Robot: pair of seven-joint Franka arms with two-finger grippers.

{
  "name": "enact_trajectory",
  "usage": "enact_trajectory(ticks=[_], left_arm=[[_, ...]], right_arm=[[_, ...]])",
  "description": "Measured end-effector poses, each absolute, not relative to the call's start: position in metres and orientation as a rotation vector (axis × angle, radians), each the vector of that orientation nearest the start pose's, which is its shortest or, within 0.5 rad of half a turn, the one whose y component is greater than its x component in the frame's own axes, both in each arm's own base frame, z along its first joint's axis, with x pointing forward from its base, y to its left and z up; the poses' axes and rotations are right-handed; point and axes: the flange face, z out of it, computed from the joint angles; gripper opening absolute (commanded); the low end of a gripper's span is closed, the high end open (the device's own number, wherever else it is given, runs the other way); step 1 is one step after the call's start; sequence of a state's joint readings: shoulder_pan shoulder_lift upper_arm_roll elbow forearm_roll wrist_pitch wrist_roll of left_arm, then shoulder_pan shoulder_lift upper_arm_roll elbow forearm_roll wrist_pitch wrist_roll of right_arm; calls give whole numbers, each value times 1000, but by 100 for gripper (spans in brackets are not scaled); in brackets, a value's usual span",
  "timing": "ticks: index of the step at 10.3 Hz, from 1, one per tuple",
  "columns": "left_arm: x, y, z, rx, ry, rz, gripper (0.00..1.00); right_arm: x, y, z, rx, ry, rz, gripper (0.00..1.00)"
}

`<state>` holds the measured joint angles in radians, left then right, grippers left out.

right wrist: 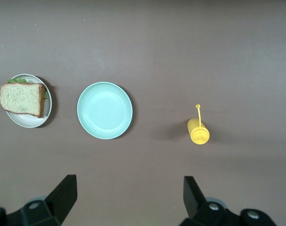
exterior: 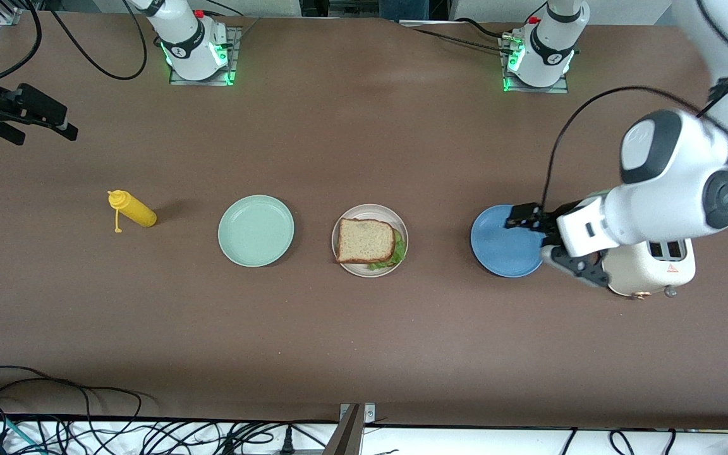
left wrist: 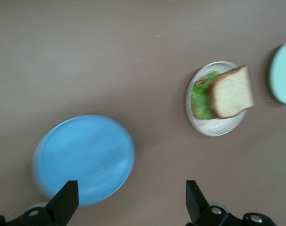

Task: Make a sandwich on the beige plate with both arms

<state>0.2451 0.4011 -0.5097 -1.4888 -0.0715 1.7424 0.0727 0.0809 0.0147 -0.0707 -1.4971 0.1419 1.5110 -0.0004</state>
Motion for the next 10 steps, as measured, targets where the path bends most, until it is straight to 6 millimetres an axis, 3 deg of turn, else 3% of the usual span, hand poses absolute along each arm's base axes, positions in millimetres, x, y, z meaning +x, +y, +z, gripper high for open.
enact_trajectory(ticks=[2,4,6,8,10], left_arm=[[611,-134,520,-3232,311,215,100],[588,-127,562,-3194,221,180,100],[578,-90,594,-3180,100,112,100],[562,-64,614,-3160,40,105,100],[553,-68,609,-3149,43,126,100]], right_arm=[[561,21,638,-3002,-21,3,100],[562,8,639,-3004,13,-10,100],[560,0,641,-3050,20,-16,100],[560,-6,636,-3120,21,7,100],[560,-8,615,-3134,23,66,100]])
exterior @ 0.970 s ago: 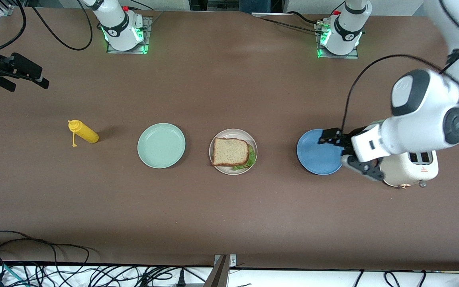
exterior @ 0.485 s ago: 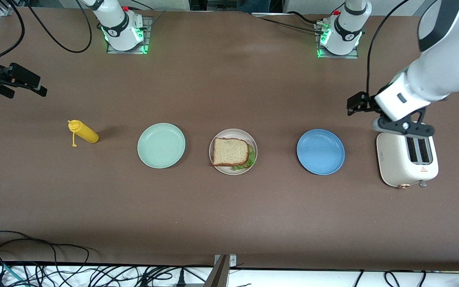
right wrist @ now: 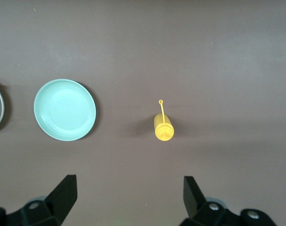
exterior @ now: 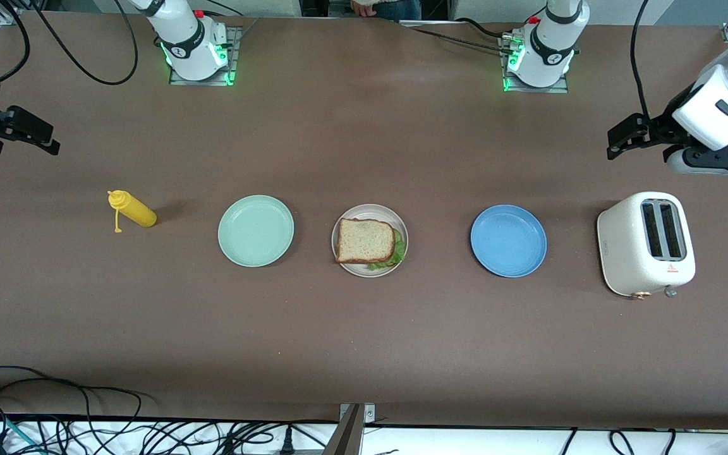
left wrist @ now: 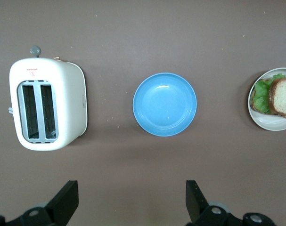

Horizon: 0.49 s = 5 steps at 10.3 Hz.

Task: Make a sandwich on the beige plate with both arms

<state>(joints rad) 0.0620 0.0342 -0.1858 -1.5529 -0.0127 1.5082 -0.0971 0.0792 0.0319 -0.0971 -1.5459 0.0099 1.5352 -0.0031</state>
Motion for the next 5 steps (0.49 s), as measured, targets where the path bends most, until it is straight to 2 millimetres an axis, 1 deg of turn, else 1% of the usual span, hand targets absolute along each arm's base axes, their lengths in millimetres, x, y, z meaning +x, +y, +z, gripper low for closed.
enact_trajectory(ticks=[1,2,3,4,5], left_arm=[[549,-70,606,-3145,45,130,100],[543,-71,609,-3143,47,113,100],[535,-72,613,-3141,48,97,100],[528,-70,614,-3140,46,99,100],[525,-67,610,-3140,40,112,100]], right_arm=[[562,-9,602,-3136,25,90,100],[563,-9,593,-3136,26,104,100],[563,-9,590,-3136,26,109,100],[564,-9,590,-3137,26,99,100],[565,-10,591,-3137,27,81,100]])
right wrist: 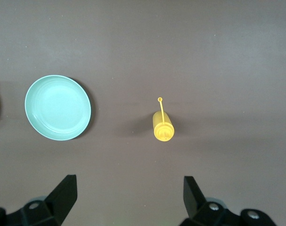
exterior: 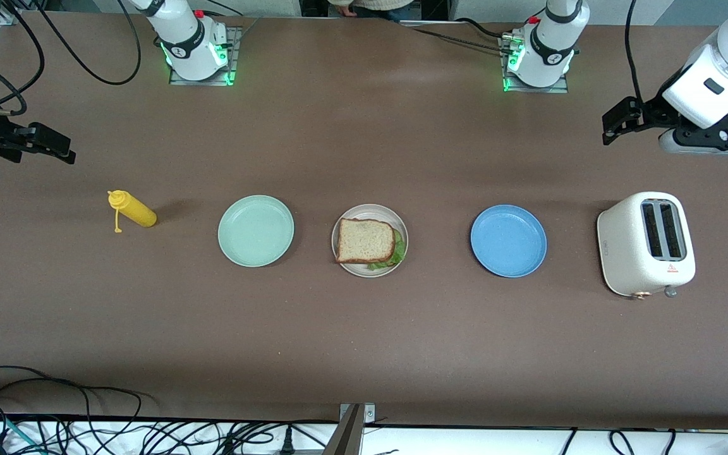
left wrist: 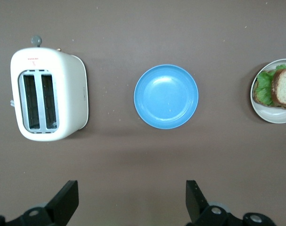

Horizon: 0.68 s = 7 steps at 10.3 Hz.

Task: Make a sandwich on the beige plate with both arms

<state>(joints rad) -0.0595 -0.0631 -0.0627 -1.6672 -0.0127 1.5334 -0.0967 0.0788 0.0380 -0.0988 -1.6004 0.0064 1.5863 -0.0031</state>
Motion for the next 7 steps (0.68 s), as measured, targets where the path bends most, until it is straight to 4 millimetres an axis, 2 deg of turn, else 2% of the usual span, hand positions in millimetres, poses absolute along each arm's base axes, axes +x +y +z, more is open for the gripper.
enact_trajectory(ticks=[3,7], left_arm=[[527,-54,603,-3142,4,120,100],[527,-54,603,-3142,2,118,100]], right_arm=[[570,-12,597,-3139,32,8,100],[572,-2,599,-3137,3,-30,100]])
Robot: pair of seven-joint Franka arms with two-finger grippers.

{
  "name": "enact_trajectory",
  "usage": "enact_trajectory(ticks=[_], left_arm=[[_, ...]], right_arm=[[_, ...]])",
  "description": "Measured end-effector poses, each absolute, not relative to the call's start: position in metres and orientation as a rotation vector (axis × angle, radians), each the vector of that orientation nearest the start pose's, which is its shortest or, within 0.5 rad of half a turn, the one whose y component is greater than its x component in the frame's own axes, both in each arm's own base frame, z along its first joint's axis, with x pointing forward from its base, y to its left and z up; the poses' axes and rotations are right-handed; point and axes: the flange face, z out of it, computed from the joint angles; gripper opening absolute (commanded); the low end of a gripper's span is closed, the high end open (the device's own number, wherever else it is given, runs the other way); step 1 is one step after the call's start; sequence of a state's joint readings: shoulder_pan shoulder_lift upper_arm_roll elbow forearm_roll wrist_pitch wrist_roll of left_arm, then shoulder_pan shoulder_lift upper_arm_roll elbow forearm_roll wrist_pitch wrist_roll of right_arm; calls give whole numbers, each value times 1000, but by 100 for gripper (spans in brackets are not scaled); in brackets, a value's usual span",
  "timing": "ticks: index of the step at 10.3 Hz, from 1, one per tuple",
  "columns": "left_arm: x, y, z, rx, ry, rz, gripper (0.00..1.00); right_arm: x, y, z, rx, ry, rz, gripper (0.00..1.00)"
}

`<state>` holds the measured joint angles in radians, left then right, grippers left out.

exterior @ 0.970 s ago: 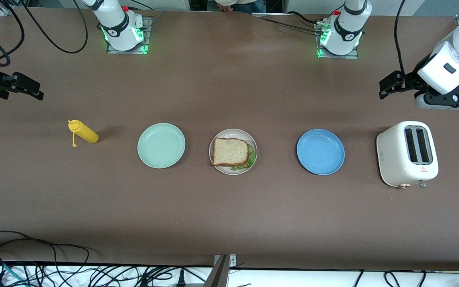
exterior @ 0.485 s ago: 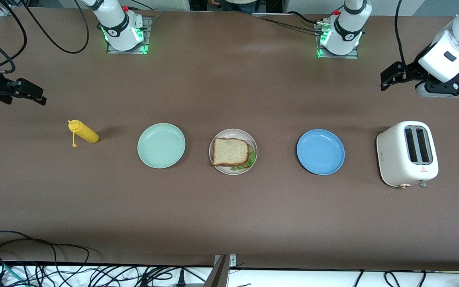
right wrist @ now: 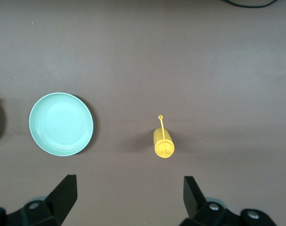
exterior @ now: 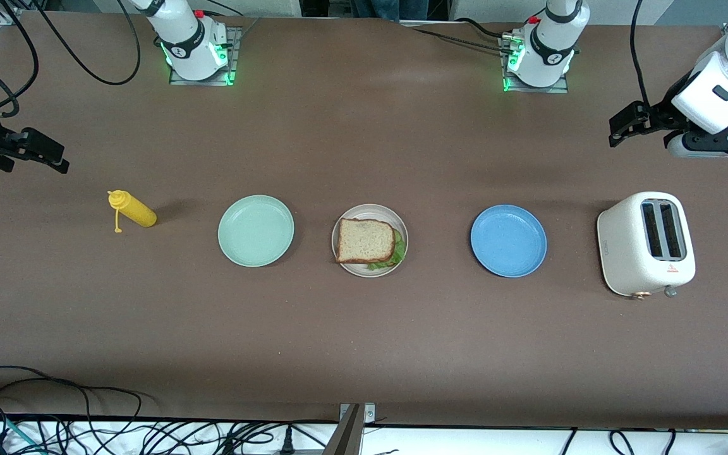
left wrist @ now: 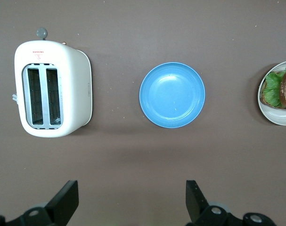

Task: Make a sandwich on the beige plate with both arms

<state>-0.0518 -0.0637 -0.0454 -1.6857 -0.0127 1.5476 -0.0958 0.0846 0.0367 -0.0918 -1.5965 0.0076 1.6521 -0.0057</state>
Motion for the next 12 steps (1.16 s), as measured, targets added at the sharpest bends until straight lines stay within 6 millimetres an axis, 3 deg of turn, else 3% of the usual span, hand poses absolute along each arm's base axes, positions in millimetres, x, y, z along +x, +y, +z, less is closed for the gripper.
enact_trajectory(ticks=[3,12], left_arm=[[527,-55,603,-3142,5,118,100],[529,-60,599,-3142,19,130,100]], right_arm=[[577,17,594,-3137,-49,-41,100],[583,5,590,-3139,-15,-65,100]])
